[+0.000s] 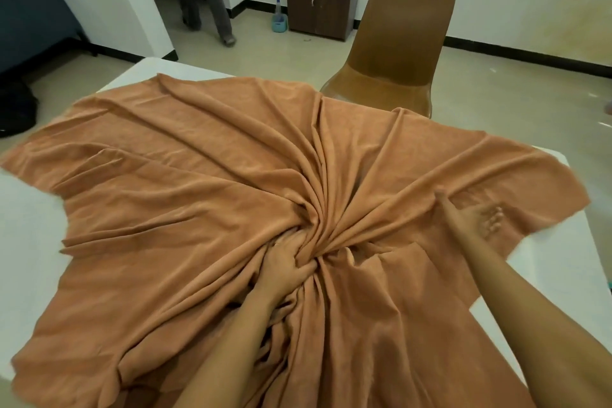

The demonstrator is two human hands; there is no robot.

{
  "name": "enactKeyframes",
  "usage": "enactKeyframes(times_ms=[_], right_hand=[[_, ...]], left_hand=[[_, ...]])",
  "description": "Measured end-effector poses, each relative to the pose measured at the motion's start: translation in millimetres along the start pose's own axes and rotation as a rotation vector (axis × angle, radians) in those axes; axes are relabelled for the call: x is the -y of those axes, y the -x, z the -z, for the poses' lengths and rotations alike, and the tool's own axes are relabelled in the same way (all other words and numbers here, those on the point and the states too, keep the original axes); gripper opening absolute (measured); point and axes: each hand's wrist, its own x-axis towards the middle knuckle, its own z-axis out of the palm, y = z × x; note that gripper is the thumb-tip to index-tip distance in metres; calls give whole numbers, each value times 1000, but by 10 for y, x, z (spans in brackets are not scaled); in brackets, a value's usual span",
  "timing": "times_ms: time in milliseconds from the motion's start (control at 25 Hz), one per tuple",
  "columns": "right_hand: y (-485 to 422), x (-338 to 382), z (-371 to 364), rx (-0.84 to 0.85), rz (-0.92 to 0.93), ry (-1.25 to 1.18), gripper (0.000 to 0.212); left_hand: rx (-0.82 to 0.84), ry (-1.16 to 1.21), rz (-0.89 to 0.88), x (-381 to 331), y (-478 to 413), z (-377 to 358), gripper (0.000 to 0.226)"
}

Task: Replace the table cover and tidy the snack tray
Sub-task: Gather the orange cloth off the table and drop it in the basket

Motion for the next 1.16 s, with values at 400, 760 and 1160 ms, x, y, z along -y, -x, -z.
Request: enactKeyframes(times_ms=[400,760,1160], right_hand=[[1318,1699,-1831,1010,780,185,125],[1163,1744,-1408,1053,1364,602,71],[1148,1104,-883,650,1503,857,71]], left_hand=[[-26,-1,-136,30,-170,-85,44],[-112,-308,23,-173,47,355,61],[441,-834,355,388,-799,1446,115]])
